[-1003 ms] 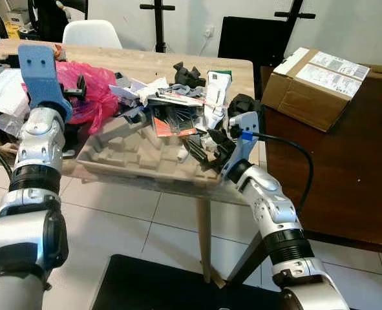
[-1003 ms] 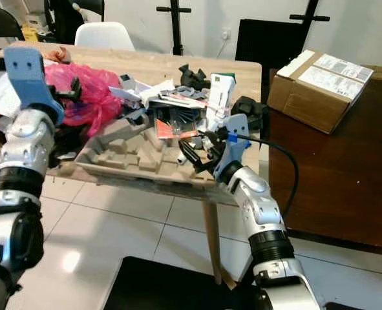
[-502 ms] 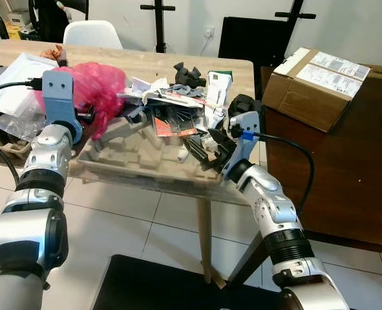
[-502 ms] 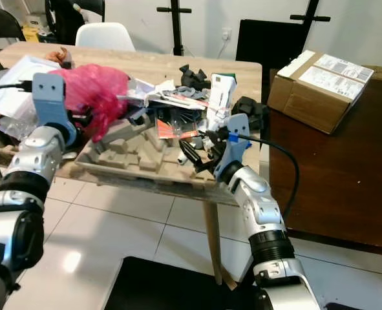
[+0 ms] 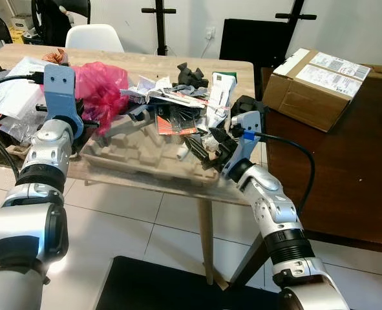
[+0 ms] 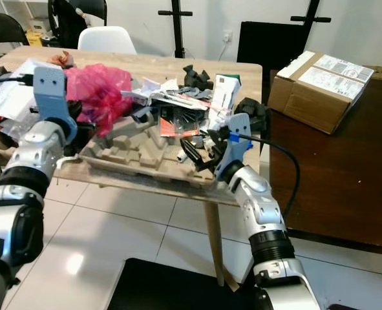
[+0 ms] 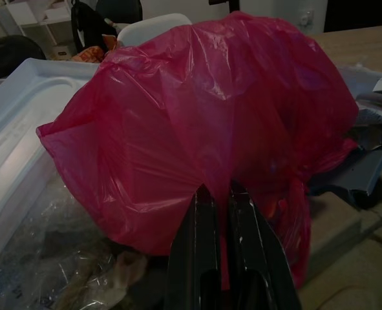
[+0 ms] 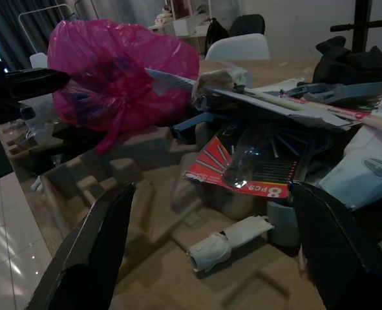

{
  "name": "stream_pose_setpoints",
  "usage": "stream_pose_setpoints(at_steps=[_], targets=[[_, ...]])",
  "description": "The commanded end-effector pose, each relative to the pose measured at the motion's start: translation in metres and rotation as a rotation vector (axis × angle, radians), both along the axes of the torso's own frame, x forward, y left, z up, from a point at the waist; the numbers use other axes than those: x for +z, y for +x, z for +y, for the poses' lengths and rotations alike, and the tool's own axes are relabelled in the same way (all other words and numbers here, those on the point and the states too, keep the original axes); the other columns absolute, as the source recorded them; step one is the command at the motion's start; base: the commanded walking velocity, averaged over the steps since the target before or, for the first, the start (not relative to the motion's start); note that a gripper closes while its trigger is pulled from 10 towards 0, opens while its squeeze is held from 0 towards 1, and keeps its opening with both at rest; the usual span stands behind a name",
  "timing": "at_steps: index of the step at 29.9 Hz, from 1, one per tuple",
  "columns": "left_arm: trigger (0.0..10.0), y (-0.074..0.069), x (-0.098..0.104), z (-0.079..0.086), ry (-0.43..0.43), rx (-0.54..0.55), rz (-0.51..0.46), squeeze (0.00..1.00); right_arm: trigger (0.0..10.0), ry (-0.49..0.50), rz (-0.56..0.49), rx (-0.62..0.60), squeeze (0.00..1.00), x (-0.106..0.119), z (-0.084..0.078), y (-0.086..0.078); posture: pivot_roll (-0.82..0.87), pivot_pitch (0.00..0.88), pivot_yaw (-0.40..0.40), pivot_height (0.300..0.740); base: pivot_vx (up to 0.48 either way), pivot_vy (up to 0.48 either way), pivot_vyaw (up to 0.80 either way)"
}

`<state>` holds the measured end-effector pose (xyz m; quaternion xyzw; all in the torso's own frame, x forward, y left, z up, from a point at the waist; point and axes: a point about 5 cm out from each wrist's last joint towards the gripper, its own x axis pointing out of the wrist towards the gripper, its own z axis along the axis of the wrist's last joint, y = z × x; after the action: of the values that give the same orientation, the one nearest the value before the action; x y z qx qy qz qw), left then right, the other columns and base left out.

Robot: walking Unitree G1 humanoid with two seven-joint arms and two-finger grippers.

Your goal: Picking trash to rubbish bin

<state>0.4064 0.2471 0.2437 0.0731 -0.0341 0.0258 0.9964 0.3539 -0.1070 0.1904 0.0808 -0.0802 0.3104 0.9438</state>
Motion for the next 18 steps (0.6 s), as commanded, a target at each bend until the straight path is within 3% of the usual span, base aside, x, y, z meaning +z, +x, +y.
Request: stream_pose_setpoints(at_steps=[1, 6, 9, 12, 14, 17, 18], targets=[[0.0, -0.001, 0.010, 0.009, 0.013, 0.024, -0.024, 0.00, 10.0, 0.006, 0.002, -0.005, 0.00, -0.001, 0.000, 0.000, -0.01, 0.102, 0.080, 0.740, 0.000, 0.000, 0.00], [0.0, -0.003, 0.016, 0.015, 0.011, 0.050, -0.062, 0.00, 10.0, 0.006, 0.001, -0.006, 0.00, -0.001, 0.000, 0.000, -0.01, 0.103, 0.079, 0.740, 0.000, 0.000, 0.00], [0.0, -0.005, 0.030, 0.019, -0.026, 0.049, -0.155, 0.00, 10.0, 0.007, 0.000, -0.008, 0.00, -0.001, -0.001, 0.001, -0.01, 0.103, 0.077, 0.740, 0.000, 0.000, 0.00], [0.0, -0.010, 0.063, 0.013, -0.180, -0.087, -0.376, 0.00, 10.0, 0.008, -0.001, -0.012, 0.00, 0.000, -0.002, 0.002, -0.01, 0.105, 0.076, 0.740, 0.000, 0.000, 0.00], [0.0, -0.013, 0.076, 0.011, -0.248, -0.155, -0.461, 0.00, 10.0, 0.009, -0.002, -0.013, 0.00, 0.000, -0.002, 0.002, -0.01, 0.107, 0.075, 0.740, 0.000, 0.000, 0.00], [0.0, -0.016, 0.086, 0.008, -0.321, -0.236, -0.521, 0.00, 10.0, 0.009, -0.003, -0.014, 0.00, 0.001, -0.002, 0.003, -0.01, 0.108, 0.074, 0.740, 0.000, 0.000, 0.00], [0.0, -0.017, 0.090, 0.003, -0.363, -0.325, -0.532, 0.00, 10.0, 0.009, -0.004, -0.014, 0.00, 0.001, -0.002, 0.003, -0.01, 0.107, 0.073, 0.740, 0.000, 0.000, 0.00]])
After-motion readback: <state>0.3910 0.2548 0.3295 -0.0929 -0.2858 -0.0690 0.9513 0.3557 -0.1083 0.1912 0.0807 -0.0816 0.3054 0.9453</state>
